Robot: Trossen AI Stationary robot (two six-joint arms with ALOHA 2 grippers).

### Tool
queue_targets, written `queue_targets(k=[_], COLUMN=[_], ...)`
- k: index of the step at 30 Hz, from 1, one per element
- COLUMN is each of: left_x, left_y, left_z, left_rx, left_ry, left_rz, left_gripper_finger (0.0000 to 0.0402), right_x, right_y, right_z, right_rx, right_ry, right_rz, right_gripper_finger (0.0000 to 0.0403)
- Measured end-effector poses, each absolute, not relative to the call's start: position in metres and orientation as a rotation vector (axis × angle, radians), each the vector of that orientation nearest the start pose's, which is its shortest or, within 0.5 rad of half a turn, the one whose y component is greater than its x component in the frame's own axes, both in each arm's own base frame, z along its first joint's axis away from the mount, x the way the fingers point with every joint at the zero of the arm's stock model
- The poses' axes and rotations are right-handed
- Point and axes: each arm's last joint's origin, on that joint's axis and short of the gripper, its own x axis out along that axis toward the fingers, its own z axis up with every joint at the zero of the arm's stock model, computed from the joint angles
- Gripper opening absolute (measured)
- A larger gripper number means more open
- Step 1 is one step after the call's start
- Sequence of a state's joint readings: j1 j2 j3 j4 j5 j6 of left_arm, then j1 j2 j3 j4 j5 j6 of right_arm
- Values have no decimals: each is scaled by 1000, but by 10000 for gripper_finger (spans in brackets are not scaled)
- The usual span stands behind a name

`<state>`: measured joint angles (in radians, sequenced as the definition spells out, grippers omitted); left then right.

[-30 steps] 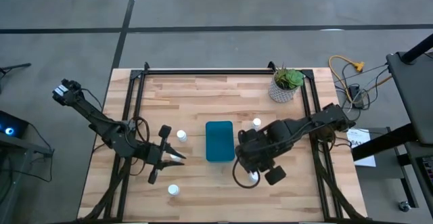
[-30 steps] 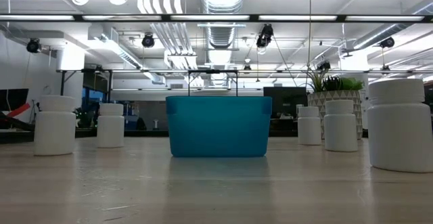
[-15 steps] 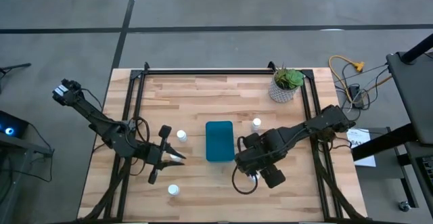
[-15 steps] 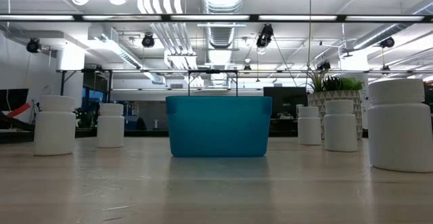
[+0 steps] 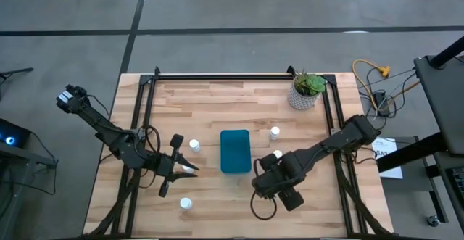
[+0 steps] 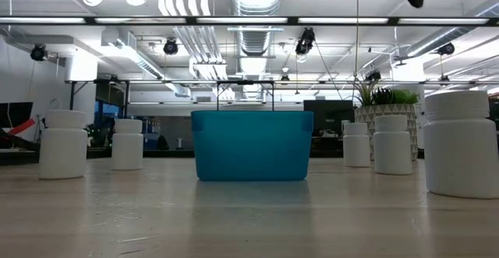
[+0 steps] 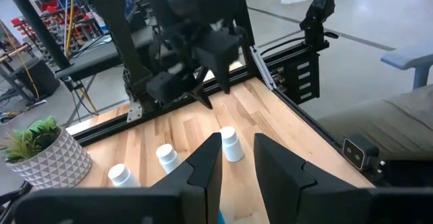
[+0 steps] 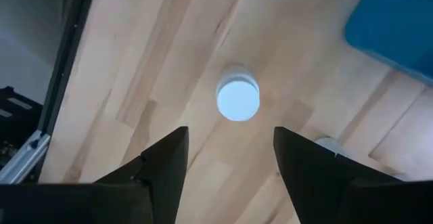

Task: Pick and place pill bottles into a basket
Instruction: Put the medicine bottle in the blue bin

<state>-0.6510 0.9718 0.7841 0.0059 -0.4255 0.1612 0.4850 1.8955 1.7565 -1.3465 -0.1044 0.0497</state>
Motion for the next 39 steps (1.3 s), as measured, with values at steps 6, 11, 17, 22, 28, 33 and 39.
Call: queue_targets(k=[6, 11, 17, 22, 28, 33, 39], left_x=[179, 179, 179, 179, 179, 179, 179], left_y=[-121, -121, -121, -121, -121, -121, -121], left_z=[317, 317, 317, 317, 316, 316, 316], left_rx=[256, 256, 256, 256, 257, 257, 257], left_ry=[141, 142, 142, 142, 143, 143, 144], left_rz=[-238, -238, -238, -238, -238, -238, -237], left_gripper_finger=[70, 70, 70, 70, 70, 70, 70], right_x=[319, 320, 319, 321, 319, 315, 315], right_y=[174, 175, 173, 174, 173, 171, 171], right_z=[261, 247, 240, 237, 224, 210, 200], right_rx=[-255, -262, -298, -308, -311, -316, -300], right_ry=[1497, 1478, 1483, 1452, 1461, 1487, 1466], right_rz=[441, 452, 434, 422, 422, 417, 428], right_gripper_finger=[210, 210, 210, 210, 210, 210, 210])
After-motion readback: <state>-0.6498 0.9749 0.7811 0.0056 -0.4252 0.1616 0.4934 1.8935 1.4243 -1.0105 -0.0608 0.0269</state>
